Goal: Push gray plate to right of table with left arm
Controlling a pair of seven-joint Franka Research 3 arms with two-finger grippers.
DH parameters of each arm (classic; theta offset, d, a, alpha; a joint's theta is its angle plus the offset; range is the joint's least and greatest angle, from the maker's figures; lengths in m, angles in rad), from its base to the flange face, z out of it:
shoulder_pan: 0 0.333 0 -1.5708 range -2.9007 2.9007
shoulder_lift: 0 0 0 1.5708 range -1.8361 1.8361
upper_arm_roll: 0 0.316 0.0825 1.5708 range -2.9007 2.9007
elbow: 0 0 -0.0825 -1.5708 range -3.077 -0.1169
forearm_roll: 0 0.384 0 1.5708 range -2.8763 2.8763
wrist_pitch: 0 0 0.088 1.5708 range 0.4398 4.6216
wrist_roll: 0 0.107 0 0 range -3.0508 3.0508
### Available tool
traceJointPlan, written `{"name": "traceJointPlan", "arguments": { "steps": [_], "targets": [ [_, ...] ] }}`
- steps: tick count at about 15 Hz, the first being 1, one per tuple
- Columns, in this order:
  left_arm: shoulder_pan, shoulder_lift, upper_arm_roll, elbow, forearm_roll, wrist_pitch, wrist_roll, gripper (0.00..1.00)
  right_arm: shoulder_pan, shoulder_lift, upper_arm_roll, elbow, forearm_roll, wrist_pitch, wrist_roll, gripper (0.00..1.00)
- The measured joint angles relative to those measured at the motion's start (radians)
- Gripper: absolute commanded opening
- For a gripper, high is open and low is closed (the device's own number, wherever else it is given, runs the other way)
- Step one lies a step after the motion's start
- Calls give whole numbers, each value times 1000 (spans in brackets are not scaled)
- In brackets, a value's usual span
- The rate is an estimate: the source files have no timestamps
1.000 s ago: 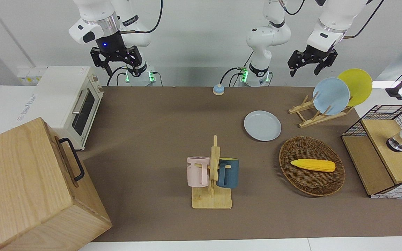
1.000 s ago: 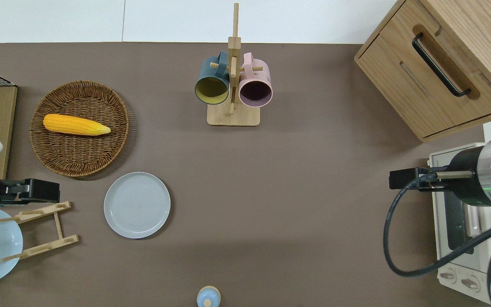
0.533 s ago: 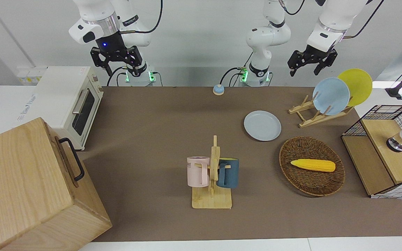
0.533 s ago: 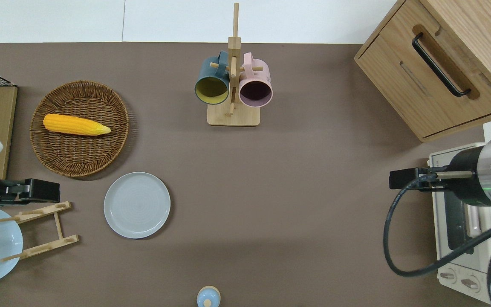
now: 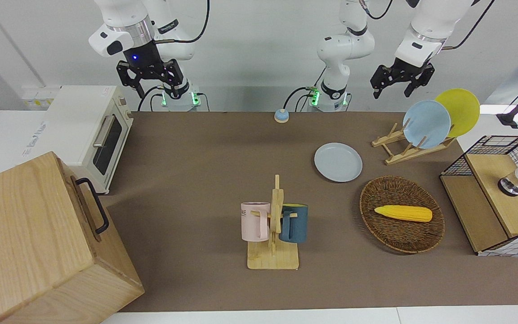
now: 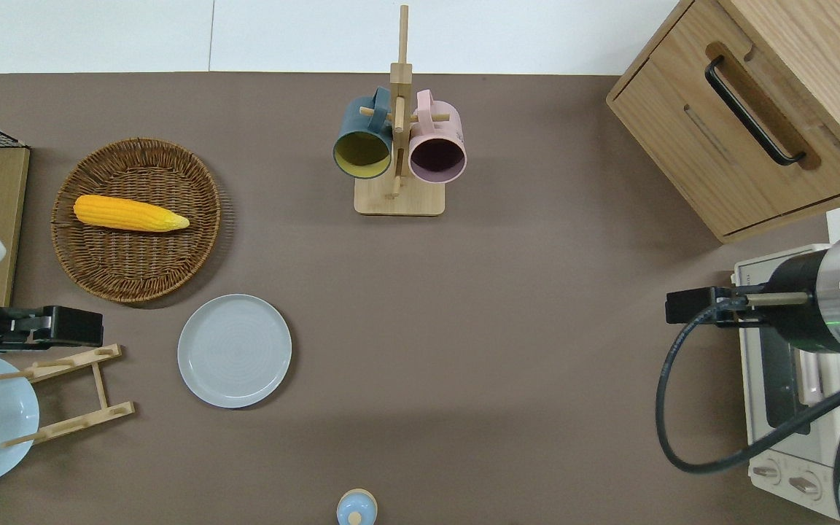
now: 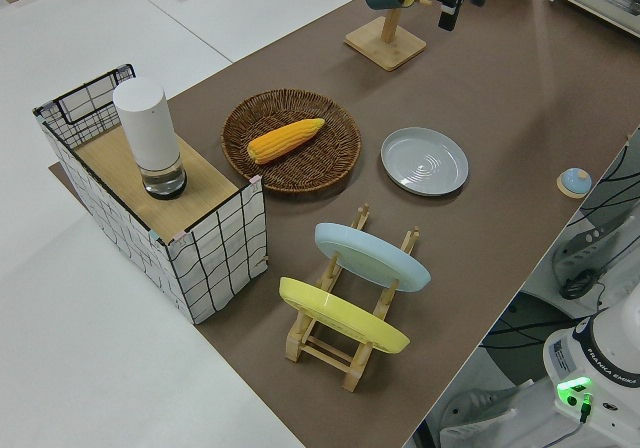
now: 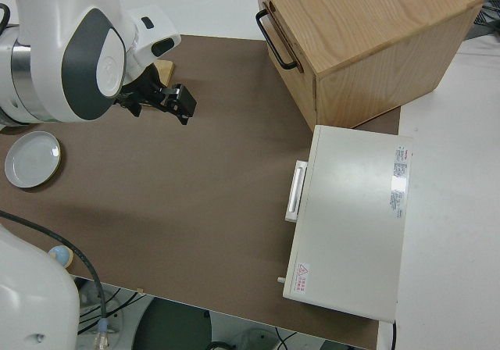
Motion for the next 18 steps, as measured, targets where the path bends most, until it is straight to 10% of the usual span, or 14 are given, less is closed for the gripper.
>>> {"name": "traceJointPlan", "arguments": {
  "steps": [18],
  "targets": [
    [13,-21,68,-69,-23,41,0,991,0,0,0,0,0,0,0,996]
  ]
}}
